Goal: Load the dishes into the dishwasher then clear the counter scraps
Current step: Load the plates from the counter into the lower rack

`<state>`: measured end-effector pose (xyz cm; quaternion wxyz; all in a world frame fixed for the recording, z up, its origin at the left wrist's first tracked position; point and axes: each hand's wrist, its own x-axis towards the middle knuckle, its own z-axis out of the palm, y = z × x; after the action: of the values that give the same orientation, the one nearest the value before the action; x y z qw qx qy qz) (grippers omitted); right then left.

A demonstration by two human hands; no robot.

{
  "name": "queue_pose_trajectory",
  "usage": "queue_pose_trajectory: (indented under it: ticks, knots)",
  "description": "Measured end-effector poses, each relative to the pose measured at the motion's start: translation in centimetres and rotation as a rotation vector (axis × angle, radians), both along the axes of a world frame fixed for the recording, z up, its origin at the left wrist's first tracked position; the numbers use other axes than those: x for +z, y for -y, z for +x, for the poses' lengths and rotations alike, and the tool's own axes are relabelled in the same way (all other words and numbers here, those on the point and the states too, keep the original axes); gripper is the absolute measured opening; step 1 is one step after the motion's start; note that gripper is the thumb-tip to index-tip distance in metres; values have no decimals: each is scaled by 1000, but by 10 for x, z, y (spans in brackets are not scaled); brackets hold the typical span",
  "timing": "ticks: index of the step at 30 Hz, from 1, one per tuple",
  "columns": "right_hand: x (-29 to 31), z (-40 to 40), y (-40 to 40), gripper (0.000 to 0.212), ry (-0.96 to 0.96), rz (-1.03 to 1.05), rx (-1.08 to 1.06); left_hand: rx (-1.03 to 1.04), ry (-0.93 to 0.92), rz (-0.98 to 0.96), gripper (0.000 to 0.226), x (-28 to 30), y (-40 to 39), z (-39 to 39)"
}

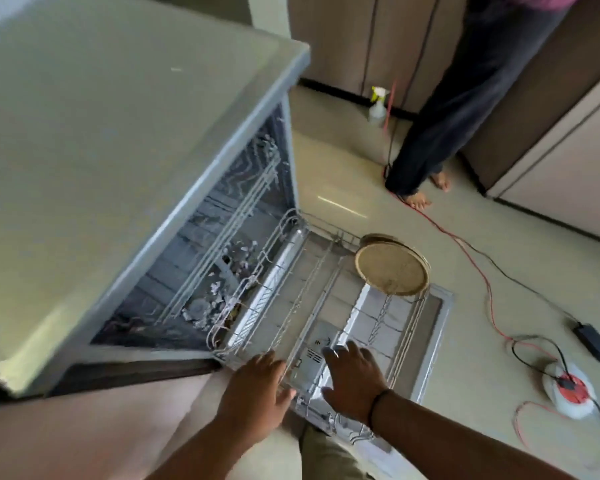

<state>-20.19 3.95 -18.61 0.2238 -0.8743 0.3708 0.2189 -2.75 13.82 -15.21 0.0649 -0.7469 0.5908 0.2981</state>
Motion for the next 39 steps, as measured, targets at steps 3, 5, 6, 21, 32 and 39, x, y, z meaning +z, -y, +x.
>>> queue_pose_trajectory:
  ticks: [3, 5, 6, 21, 32, 39]
  knots:
    - [28, 30, -29, 70, 13, -59, 201, 159, 29, -79, 58, 27, -60, 10]
    - [46, 50, -53, 71, 23, -91, 297, 248, 41, -111, 62, 44, -100, 16]
    - [57, 62, -71, 72, 31, -108, 350, 298, 54, -123, 67, 52, -125, 19]
    - [222, 232, -477, 71, 446, -143, 1236, 1225, 528, -286, 49, 201, -565, 12]
    - [294, 330, -649, 68, 712, 147, 1516, 1754, 688, -440, 60, 230, -706, 57]
    - [319, 427, -691, 67, 776, 253, 1579, 1886, 716, -393, 56, 251, -738, 145]
